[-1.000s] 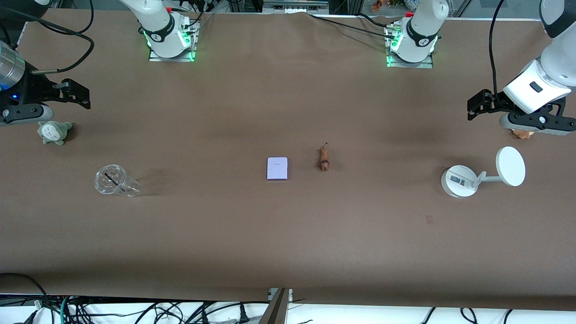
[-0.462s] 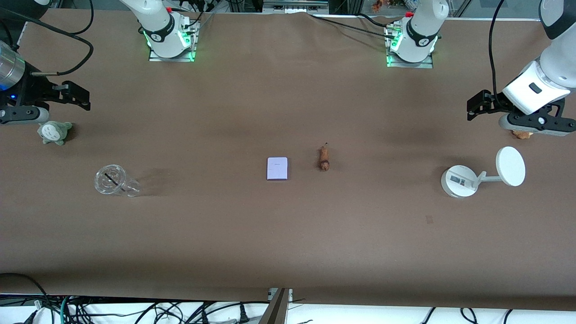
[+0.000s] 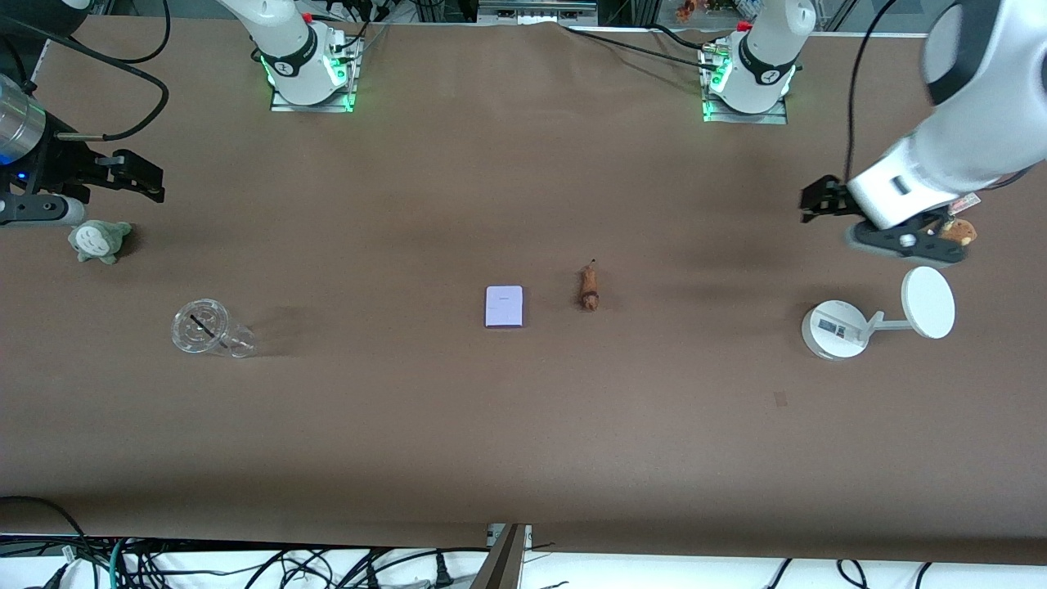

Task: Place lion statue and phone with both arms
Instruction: 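Reach the left gripper down to the brown lion statue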

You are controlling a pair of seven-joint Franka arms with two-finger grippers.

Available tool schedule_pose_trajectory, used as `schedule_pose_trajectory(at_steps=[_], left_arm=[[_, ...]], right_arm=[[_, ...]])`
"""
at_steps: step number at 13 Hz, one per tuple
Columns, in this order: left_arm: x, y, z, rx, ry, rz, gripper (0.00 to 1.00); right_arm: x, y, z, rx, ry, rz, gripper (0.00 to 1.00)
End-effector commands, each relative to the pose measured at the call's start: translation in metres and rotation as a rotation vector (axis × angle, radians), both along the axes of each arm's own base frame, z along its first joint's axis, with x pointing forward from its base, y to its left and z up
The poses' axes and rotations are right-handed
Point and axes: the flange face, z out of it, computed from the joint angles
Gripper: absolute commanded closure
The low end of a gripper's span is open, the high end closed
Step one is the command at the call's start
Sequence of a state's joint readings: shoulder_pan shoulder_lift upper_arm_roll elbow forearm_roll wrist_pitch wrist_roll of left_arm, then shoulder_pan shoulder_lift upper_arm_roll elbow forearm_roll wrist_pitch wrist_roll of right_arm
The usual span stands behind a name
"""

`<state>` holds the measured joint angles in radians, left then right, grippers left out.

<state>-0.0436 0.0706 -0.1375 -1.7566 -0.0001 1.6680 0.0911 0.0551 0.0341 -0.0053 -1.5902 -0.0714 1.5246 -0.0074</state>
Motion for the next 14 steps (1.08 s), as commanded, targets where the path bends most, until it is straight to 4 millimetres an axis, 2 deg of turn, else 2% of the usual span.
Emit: schedule_pose_trajectory(at_steps=[1,2,4,7,9,11,13,14], left_arm=[[0.016,-0.049,-0.045,-0.059,0.031,-0.060,0.00],[0.021,-0.063,-0.064,-0.071,0.030,-0.048,0.00],[0.024,-0.103,-0.093,-0.090,0.024,-0.012,0.00],[0.007,-0.188,-0.124,-0.088,-0.010,0.095,0.00],[-0.003,-0.234,-0.157,-0.095,-0.032,0.167,0.00],[-0.012,-0.266,-0.194,-0.062,-0.096,0.139,0.00],[-0.022,-0.290,-0.237,-0.022,-0.143,0.147,0.00],[-0.026,-0.296,-0.250,-0.006,-0.155,0.163,0.00]], right_arm=[[0.001,0.001,0.001,0.012,0.004,0.008,0.00],[0.001,0.001,0.003,0.018,0.003,0.006,0.00],[-0.001,0.006,0.006,0.075,-0.001,0.002,0.00],[-0.002,0.005,0.005,0.078,0.009,0.000,0.00],[0.002,0.004,-0.004,0.076,0.022,-0.002,0.00],[0.005,0.006,-0.013,0.067,0.042,0.004,0.00],[0.005,0.003,-0.012,0.069,0.041,0.001,0.00],[0.005,0.004,-0.012,0.077,0.041,0.000,0.00]])
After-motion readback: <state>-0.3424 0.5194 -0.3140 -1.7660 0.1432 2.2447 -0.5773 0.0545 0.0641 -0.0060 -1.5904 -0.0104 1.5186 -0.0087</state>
